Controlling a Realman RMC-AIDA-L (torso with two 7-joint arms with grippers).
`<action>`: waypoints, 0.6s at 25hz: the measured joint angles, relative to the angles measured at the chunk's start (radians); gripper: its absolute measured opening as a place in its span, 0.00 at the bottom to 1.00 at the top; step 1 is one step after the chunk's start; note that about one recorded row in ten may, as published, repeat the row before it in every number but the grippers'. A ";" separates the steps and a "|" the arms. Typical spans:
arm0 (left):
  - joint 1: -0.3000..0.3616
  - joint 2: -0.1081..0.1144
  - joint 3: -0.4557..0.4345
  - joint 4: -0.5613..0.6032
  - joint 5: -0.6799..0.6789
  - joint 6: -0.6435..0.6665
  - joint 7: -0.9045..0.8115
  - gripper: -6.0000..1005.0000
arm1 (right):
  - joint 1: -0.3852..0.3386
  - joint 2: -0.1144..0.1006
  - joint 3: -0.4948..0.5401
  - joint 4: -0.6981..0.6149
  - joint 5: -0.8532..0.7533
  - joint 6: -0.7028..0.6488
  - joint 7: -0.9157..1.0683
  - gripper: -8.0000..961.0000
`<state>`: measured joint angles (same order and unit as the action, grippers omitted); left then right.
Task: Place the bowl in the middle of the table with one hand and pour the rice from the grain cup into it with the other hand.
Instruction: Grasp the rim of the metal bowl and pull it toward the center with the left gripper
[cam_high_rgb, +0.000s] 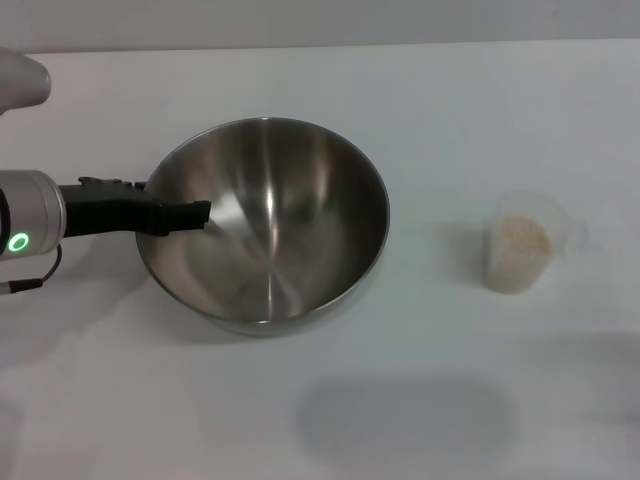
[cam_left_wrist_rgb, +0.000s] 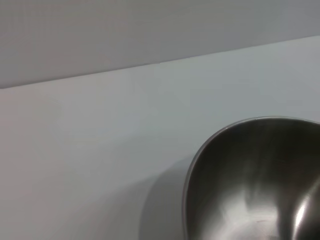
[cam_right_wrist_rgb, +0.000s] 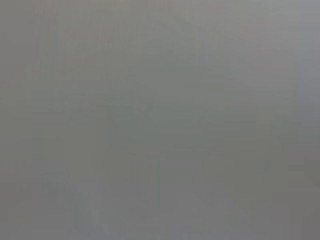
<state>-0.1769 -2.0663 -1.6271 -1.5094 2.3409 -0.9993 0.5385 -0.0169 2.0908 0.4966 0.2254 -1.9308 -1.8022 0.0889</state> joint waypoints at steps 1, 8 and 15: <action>0.000 0.000 0.002 0.002 0.000 0.000 0.000 0.80 | 0.000 0.000 0.000 0.000 0.000 0.000 0.000 0.88; -0.009 0.000 0.015 0.018 0.000 0.001 0.000 0.80 | 0.000 0.000 -0.010 0.000 0.004 0.000 0.000 0.88; -0.023 -0.001 0.028 0.017 0.032 0.001 -0.009 0.76 | -0.004 0.000 -0.010 0.000 0.006 -0.003 0.000 0.88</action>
<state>-0.1996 -2.0672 -1.5993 -1.4924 2.3725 -0.9978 0.5291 -0.0208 2.0908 0.4862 0.2255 -1.9243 -1.8054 0.0889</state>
